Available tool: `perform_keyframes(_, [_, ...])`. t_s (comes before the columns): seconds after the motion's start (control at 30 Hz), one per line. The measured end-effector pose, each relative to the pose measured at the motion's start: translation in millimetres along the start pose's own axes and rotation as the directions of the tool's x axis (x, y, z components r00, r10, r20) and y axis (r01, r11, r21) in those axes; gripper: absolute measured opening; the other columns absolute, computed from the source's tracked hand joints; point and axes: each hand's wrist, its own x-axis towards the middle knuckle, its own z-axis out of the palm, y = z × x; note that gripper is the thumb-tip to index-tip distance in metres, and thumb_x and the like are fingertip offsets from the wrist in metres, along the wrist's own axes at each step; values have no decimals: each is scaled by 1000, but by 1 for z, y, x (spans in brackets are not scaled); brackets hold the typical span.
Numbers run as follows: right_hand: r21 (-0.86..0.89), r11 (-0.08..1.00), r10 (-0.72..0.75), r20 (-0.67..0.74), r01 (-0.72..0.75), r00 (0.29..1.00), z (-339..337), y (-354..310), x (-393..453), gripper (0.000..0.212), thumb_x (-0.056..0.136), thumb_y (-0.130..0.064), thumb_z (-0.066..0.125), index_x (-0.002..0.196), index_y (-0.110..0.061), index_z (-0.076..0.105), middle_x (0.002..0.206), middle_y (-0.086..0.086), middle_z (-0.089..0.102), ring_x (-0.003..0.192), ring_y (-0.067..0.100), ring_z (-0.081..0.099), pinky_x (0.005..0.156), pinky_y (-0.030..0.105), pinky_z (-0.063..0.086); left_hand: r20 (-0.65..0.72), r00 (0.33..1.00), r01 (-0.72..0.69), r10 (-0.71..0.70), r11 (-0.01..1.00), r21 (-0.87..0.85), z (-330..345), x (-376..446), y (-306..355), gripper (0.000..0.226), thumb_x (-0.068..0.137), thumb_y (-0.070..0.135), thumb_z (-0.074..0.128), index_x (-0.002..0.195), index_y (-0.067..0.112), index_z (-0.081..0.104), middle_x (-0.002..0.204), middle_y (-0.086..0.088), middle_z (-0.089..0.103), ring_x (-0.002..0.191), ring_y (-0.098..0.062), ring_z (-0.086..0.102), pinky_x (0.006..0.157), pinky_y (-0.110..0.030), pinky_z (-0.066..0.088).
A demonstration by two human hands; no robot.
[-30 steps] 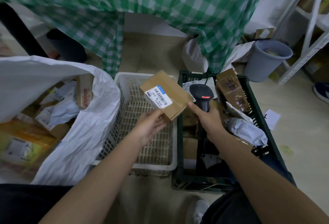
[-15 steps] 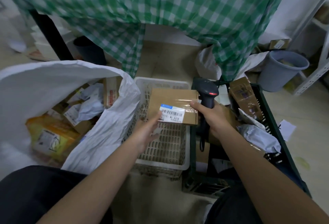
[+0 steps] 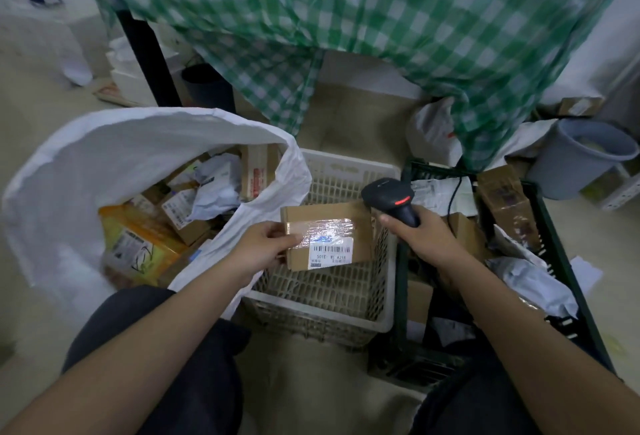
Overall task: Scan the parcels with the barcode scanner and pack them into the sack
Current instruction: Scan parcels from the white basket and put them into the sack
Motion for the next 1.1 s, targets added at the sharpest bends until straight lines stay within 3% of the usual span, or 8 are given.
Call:
perform_keyframes(0.13, [-151,988,50,76,-38,996,3,4,-5,34,84,-46,69,96,-15,64,84,0,65,73,10,59,59,23,41,-24,1000,8,-8,1000,-11,2,12,5,27,94,12,60,117,-1,57,106,-12,66,78,-14,65,48,-16,52])
perform_keyframes(0.37, [-140,984,140,240,-109,961,5,19,-18,26,88,-41,66,85,-15,63,72,-1,59,62,10,54,61,25,39,-21,987,154,-158,978,-139,-3,30,-10,38,95,11,57,127,-7,48,118,-20,61,83,-18,63,50,-19,54])
perform_keyframes(0.47, [-121,990,100,256,-71,961,7,28,-28,31,91,-38,63,91,-6,64,74,3,60,65,10,56,64,25,43,-22,985,167,-172,976,-141,3,34,-17,38,96,10,56,128,-8,47,124,-20,60,88,-21,63,56,-19,55])
perform_keyframes(0.53, [-91,994,89,273,-66,958,9,33,-34,33,93,-35,61,97,-2,64,80,7,62,69,11,59,67,26,47,-18,985,168,-172,974,-149,7,36,-21,39,96,9,56,129,-7,46,125,-19,60,98,-24,62,69,-23,55])
perform_keyframes(0.67, [-49,997,75,270,-64,960,8,37,-43,19,94,-34,58,86,-17,61,76,2,58,56,-3,54,57,14,45,-13,989,140,-145,970,-198,14,38,-24,26,95,6,56,119,-3,50,125,-19,60,106,-27,61,88,-34,50])
perform_keyframes(0.77, [-20,998,58,243,-55,968,6,37,-46,24,94,-34,57,88,-11,61,76,4,57,54,0,53,55,16,44,-29,990,126,-137,962,-242,17,41,-26,7,95,4,56,101,1,53,123,-20,60,99,-26,63,84,-33,55])
perform_keyframes(0.93, [24,998,42,254,-49,966,4,36,-49,37,93,-40,56,98,-4,62,78,8,59,60,8,55,57,22,45,-20,987,144,-157,945,-294,21,45,-27,22,95,4,56,115,-1,50,120,-18,62,104,-26,61,88,-33,50])
perform_keyframes(1.1, [11,999,37,251,-42,967,3,34,-49,26,95,-38,55,91,-12,60,76,5,57,61,9,54,58,22,43,-1,988,147,-156,935,-323,22,46,-28,23,93,5,59,114,1,51,110,-12,66,96,-21,65,87,-33,51])
